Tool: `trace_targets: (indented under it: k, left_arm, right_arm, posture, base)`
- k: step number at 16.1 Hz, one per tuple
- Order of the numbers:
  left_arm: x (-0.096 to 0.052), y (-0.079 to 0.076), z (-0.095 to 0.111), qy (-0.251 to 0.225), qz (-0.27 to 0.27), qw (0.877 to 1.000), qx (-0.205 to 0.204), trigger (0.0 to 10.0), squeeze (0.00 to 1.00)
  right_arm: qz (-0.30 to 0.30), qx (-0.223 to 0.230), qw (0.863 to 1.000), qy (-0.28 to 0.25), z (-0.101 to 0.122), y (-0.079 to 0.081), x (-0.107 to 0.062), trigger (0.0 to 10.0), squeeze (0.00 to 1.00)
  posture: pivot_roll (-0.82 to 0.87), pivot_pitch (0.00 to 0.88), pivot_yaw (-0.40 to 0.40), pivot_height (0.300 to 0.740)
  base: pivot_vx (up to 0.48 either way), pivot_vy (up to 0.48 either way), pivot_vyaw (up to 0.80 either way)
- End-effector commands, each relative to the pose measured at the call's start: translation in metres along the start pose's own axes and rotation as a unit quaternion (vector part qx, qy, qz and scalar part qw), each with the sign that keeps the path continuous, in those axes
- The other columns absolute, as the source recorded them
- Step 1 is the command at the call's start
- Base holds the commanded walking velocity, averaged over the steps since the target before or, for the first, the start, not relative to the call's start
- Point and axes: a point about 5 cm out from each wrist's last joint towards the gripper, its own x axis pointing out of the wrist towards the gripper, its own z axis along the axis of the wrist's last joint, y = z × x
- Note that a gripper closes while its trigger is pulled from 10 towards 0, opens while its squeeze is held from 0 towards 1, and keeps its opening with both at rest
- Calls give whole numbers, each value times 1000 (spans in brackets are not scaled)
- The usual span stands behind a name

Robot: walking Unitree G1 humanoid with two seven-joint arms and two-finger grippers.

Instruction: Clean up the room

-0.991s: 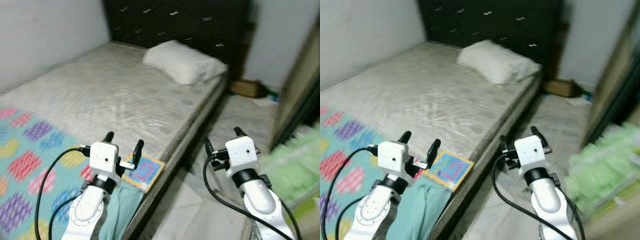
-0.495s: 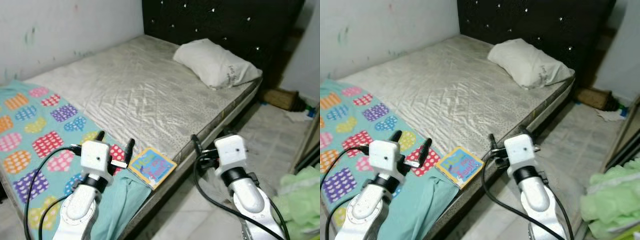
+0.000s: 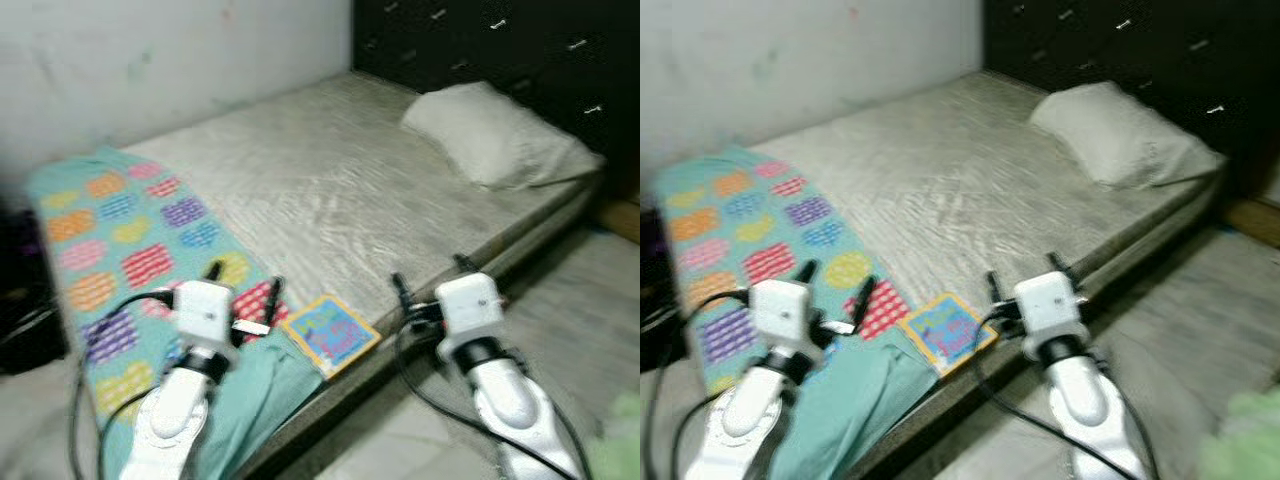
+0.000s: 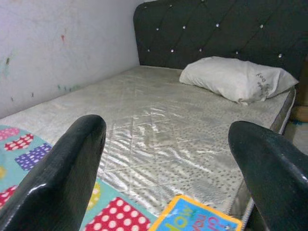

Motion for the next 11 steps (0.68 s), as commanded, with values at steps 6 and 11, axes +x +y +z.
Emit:
trace_targets:
  k: [6, 11]
  left_arm:
    - [-3, 9, 0, 3, 14, 1000, 13, 10000, 0]
    - [-3, 10, 0, 3, 15, 1000, 16, 10000, 0]
  right_arm:
    - [7, 6, 1000, -10, 4, 6, 4, 10000, 0]
    - [6, 8, 1000, -12, 3, 8, 5, 10000, 0]
  posture:
    - [-58, 35, 17, 740]
    - [-48, 31, 22, 740]
  base:
    - [0, 0, 598]
    - [0, 0, 595]
